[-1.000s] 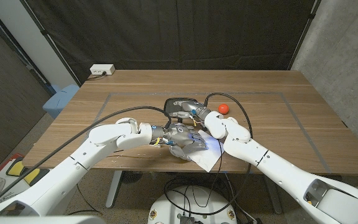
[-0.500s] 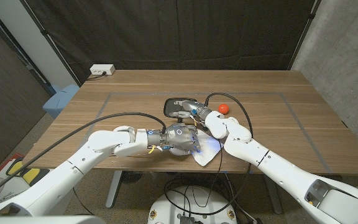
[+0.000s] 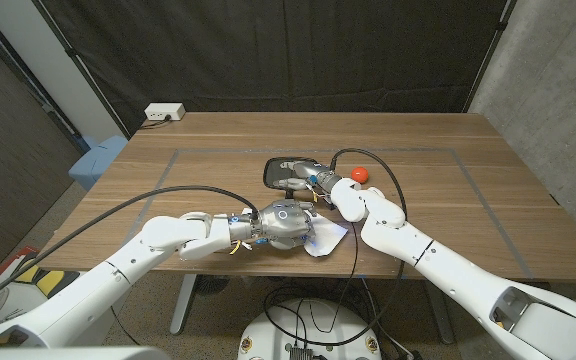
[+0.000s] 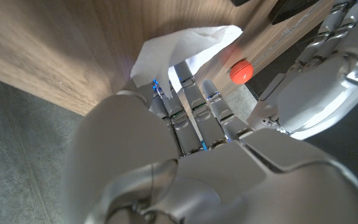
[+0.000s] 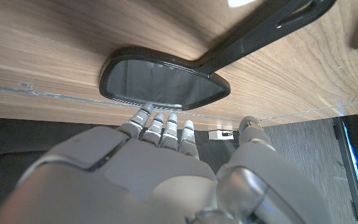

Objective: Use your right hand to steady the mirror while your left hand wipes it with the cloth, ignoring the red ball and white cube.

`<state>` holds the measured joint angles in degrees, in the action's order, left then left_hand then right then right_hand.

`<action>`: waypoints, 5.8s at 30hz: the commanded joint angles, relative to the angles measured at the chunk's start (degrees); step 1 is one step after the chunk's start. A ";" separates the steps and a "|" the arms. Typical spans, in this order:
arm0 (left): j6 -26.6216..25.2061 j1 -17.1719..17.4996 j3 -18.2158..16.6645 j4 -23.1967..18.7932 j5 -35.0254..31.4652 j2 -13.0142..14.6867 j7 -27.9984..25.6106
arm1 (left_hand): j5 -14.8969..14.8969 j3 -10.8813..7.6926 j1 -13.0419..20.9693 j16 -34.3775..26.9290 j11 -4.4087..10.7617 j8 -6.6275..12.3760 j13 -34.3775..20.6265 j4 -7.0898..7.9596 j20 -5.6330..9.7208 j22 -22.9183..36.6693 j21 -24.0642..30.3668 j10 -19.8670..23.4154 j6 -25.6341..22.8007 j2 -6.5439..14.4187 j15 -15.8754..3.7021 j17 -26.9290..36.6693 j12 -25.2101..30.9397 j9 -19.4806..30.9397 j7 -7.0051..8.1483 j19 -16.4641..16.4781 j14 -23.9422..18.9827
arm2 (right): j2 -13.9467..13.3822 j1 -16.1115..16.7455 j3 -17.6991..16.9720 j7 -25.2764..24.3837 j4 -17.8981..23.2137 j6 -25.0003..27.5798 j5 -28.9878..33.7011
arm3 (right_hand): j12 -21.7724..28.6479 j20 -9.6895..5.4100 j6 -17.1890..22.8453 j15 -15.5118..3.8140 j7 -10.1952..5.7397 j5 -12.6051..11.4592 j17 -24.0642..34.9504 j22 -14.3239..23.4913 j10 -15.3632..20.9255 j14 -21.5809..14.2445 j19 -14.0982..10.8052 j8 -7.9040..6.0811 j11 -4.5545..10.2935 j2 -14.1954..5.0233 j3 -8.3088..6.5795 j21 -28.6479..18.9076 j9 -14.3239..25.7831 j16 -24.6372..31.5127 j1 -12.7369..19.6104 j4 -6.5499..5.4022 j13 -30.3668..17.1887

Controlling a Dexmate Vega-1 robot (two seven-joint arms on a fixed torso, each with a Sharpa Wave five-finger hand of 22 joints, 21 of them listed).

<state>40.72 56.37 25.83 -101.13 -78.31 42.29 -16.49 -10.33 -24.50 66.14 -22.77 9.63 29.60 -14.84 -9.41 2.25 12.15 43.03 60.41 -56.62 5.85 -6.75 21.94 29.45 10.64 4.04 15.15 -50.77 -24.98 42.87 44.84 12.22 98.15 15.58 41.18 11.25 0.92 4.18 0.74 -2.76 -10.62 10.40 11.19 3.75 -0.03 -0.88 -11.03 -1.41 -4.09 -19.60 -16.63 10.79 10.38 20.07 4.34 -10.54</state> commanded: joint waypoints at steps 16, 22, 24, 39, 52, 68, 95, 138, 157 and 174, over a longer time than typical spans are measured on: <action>-8.79 1.41 -2.73 2.72 3.24 -2.79 -31.56 | -2.38 1.60 1.23 0.79 1.62 1.35 -5.85 1.71 -1.10 0.47 2.30 0.27 0.62 1.40 -6.93 2.72 3.04 3.97 -0.25 0.57 -1.83 | 1.26 -2.09 0.57 0.28 -2.96 -1.25 -0.55 | 0.44 0.19 -0.08 -0.11 0.04 -0.43 0.09 0.19 0.42 -0.26 -0.23 -0.39 0.15 -0.88 0.05 0.24 0.16 0.33 0.13 0.48 -0.21; -9.62 1.71 -3.26 2.09 3.72 -3.39 -34.42 | -2.65 1.74 1.10 1.08 1.66 1.64 -6.49 1.92 -1.16 0.48 2.48 0.16 0.84 1.44 -6.89 2.93 3.44 4.47 -0.20 0.45 -1.90 | 1.35 -2.29 0.63 0.02 -3.33 -1.58 -0.54 | 0.45 0.16 -0.01 -0.10 0.08 -0.43 0.08 0.19 0.42 -0.25 -0.24 -0.43 0.20 -0.91 0.08 0.25 0.16 0.32 0.14 0.52 -0.20; -9.96 1.72 -3.53 1.82 3.98 -3.67 -34.80 | -2.75 1.79 1.16 1.13 1.70 1.85 -6.74 1.90 -1.13 0.48 2.56 0.14 0.70 1.41 -6.97 3.05 3.60 4.68 -0.05 0.43 -2.01 | 1.33 -2.26 0.57 -0.24 -3.38 -1.79 -0.58 | 0.45 0.14 0.00 -0.10 0.05 -0.43 0.08 0.19 0.43 -0.23 -0.24 -0.43 0.20 -0.93 0.10 0.26 0.16 0.31 0.15 0.53 -0.20; -10.73 1.01 -4.57 4.08 5.31 -5.31 -41.14 | -3.53 2.14 1.36 1.81 1.75 2.75 -8.65 2.05 -0.89 0.49 3.19 -0.28 1.32 1.36 -6.93 3.90 4.67 6.19 0.30 0.20 -2.34 | 1.40 -2.32 0.24 -0.43 -3.24 -0.39 -0.01 | 0.75 -0.25 0.49 -0.53 0.13 -0.58 0.11 0.19 1.13 -0.58 -0.65 -0.66 0.22 -2.58 -0.40 0.20 0.16 0.49 0.70 0.56 -0.19; -5.79 2.65 -12.25 8.42 6.16 -11.32 -47.51 | -4.07 2.41 1.18 2.78 1.83 3.41 -10.31 2.47 -0.87 0.44 3.53 -1.14 2.09 1.49 -6.92 4.56 5.38 7.49 0.57 -0.62 -2.22 | 3.51 -3.32 0.83 -1.16 -5.09 2.23 0.58 | 0.73 -0.36 0.59 -0.72 0.10 -0.51 0.10 0.20 1.14 -0.71 -0.84 -0.69 0.34 -2.87 -0.40 0.18 0.15 0.50 0.85 0.65 -0.18; 3.05 4.27 -25.22 14.34 0.45 -22.35 -47.51 | -4.36 2.63 1.25 3.73 1.86 3.98 -11.71 2.65 -0.62 0.36 3.99 -1.89 2.42 1.55 -7.04 5.24 5.89 8.34 1.67 -1.03 -1.99 | 4.11 -2.49 -0.45 -2.75 -2.55 8.05 1.71 | 0.78 -0.62 0.68 -0.93 0.03 -0.53 0.02 0.20 1.37 -1.01 -1.33 -0.73 0.45 -3.74 -0.81 0.07 0.14 0.51 1.67 1.05 -0.17; 6.07 2.55 -32.94 14.86 -2.98 -28.78 -47.51 | -4.49 2.90 1.39 4.85 1.87 4.12 -13.31 2.82 -0.77 0.17 4.65 -2.43 2.63 1.53 -7.02 6.20 6.35 8.11 1.63 -1.43 -2.15 | 6.86 -8.47 1.82 -2.80 -9.77 4.91 -0.13 | 0.95 -0.77 1.22 -1.34 -0.10 -0.35 0.03 0.22 2.06 -1.35 -1.69 -0.91 0.67 -4.51 -1.11 0.03 0.13 0.53 2.50 1.39 -0.15; -19.88 4.47 -16.94 9.88 8.69 -11.92 -40.58 | -4.59 3.24 1.94 6.19 1.86 4.14 -14.41 2.72 -0.51 -0.12 5.76 -2.39 2.02 1.30 -7.05 7.79 6.07 6.65 1.41 -1.62 -3.00 | 2.51 -5.64 3.44 2.41 -7.04 9.52 6.64 | 1.87 -1.20 7.09 -2.24 -1.10 -0.09 0.40 0.36 7.11 -3.48 -3.09 -2.21 2.52 -5.98 -2.55 -0.39 0.07 0.87 3.83 0.16 -0.08; -28.88 4.77 -12.77 9.88 11.41 -10.05 -30.93 | -4.41 3.55 2.63 6.64 1.81 3.96 -13.51 2.29 -0.14 -0.18 6.60 -1.98 1.03 0.84 -7.15 8.75 4.88 5.15 0.63 -1.25 -3.59 | 0.99 -5.14 3.00 4.48 -6.30 7.97 6.48 | 1.93 -1.55 8.23 -2.33 -1.35 -0.03 0.80 0.42 7.95 -3.13 -3.02 -2.29 2.89 -6.67 -2.51 -0.37 0.08 0.93 2.79 -1.44 -0.08; -28.91 -7.01 -2.68 24.97 13.31 -11.93 -33.14 | -3.67 4.11 3.35 6.78 1.81 3.08 -11.86 1.90 0.45 -0.28 7.75 -0.24 -0.23 0.18 -7.13 9.65 3.41 2.79 -0.19 -0.37 -4.79 | 0.23 -4.24 2.07 3.94 -5.50 6.22 5.66 | 1.90 -1.83 8.82 -2.49 -1.28 -0.09 0.71 0.43 8.31 -3.29 -3.28 -2.31 2.81 -6.65 -2.77 -0.47 0.07 0.94 3.05 -1.58 -0.08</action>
<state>11.70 57.60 15.59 -86.45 -67.00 31.22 -50.29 -14.33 -20.77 69.45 -16.07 10.12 32.79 -15.05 -7.44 2.35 11.71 50.35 58.47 -56.00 5.99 -7.87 31.41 33.21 13.55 3.85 14.44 -54.96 -24.31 38.10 47.39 16.28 92.16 23.02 47.49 12.75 -0.54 12.69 -1.41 -4.07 -10.80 10.98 11.33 11.51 -3.19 -3.76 -13.16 1.47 -10.58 -22.37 -16.58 10.54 11.27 23.24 2.98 -10.55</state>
